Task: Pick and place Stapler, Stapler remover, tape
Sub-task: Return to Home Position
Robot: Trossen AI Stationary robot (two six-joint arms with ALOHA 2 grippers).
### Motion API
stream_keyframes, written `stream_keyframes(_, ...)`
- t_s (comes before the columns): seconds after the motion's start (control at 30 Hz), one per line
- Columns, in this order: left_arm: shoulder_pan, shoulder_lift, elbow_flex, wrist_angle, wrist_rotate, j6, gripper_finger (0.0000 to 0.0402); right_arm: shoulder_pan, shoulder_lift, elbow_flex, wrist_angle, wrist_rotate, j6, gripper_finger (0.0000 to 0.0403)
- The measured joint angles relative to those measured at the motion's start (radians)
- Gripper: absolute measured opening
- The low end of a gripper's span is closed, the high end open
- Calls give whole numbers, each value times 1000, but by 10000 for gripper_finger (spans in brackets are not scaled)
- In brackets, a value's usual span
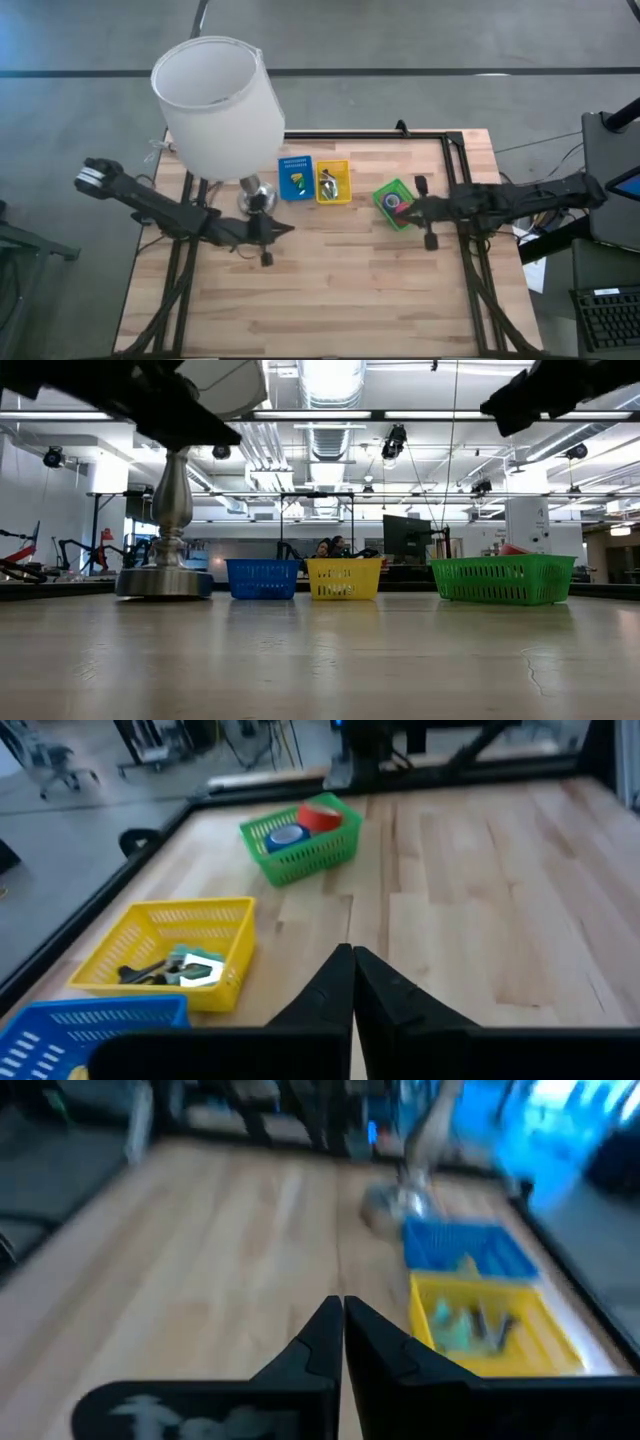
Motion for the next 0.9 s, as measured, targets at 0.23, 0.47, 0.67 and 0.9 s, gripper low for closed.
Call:
stream_keyframes(0.23, 8, -205, -238, 205, 12, 2, 4, -1, -201, -139, 119, -27, 3, 8)
stream_keyframes(0.47, 8, -353, -389, 311, 40, 1, 4, -1, -337, -203, 131, -27, 4, 8)
stream_keyframes(0.67, 8, -414, -458, 313, 65, 16, 2, -1, -423, -260, 134, -25, 7, 8)
stream_keyframes(0.9, 8, -478, -549, 340, 89, -2, 1, -1, -515, -329, 134, -25, 37, 8)
